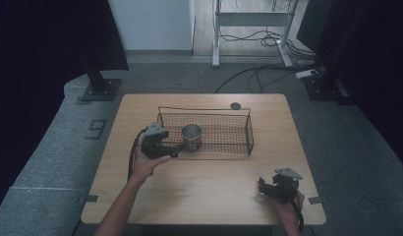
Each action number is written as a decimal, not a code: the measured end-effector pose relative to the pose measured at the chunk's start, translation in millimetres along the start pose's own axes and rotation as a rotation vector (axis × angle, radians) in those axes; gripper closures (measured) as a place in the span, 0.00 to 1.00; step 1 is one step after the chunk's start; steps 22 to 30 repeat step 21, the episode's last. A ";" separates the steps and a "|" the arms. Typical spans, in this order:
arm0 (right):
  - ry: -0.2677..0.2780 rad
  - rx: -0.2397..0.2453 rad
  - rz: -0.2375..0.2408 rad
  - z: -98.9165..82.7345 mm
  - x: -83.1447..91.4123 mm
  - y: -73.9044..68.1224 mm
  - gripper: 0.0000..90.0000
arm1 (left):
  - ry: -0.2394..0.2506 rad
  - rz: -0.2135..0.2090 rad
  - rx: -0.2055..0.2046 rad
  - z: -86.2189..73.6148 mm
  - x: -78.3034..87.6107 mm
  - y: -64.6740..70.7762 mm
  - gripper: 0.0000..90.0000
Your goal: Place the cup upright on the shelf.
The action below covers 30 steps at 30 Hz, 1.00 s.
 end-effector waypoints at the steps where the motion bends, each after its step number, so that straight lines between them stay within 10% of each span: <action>1: 0.000 0.000 0.000 0.0 0.0 0.0 0.14 | -0.004 0.006 -0.007 -4.8 2.8 1.6 0.13; 17: -0.001 -0.001 -0.001 0.0 0.0 0.0 0.13 | -0.052 0.027 -0.022 -59.2 28.2 7.8 0.13; 30: -0.001 -0.002 -0.002 0.0 -0.1 0.1 0.13 | -0.051 0.023 -0.016 -60.8 28.8 7.3 0.13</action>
Point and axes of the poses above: each handheld gripper's, and its own axes: x roughly backward along the jaws, z roughly out of its top, y roughly to its right, the point moved 2 cm from there along -x, roughly forward along the jaws, and after that the axes turned 10 degrees about y, right-handed, at the moved point
